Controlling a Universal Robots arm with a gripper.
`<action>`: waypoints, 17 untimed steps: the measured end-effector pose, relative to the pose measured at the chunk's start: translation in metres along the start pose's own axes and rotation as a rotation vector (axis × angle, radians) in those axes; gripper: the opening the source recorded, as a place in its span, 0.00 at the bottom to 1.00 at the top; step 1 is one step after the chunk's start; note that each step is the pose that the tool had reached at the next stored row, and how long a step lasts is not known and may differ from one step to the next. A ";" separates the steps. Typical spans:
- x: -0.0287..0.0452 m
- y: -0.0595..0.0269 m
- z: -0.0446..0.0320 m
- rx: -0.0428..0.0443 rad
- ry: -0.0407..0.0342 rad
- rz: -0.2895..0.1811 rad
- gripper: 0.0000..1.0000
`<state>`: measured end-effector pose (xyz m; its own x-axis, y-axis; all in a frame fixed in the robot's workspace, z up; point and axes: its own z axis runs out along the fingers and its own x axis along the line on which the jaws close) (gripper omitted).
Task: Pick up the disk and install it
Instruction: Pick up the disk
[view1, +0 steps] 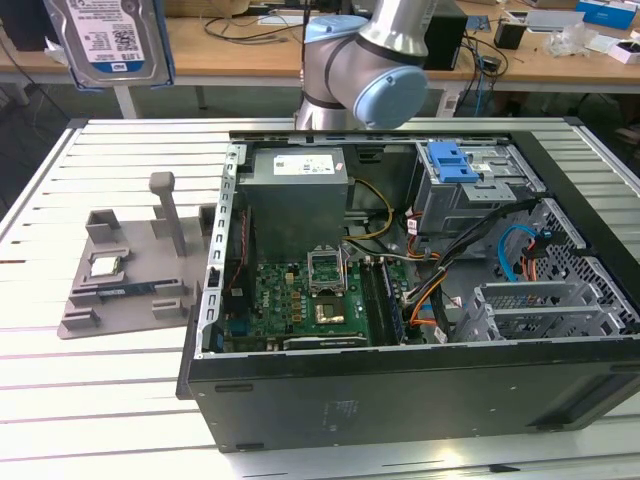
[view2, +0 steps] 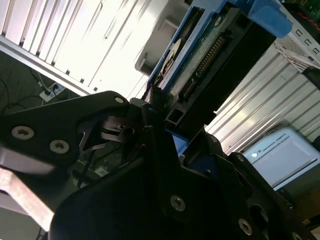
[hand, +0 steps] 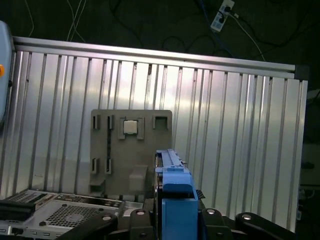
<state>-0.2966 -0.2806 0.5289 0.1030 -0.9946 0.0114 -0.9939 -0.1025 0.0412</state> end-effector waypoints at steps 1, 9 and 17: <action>0.0006 -0.0065 -0.0003 -0.0002 0.0000 0.000 0.37; 0.0035 -0.0350 -0.0014 0.0000 0.0000 0.000 0.37; 0.0064 -0.0644 -0.0026 -0.0001 0.0000 0.000 0.37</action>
<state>-0.2319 -0.2803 0.5289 0.1029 -0.9946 0.0114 -0.9939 -0.1024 0.0412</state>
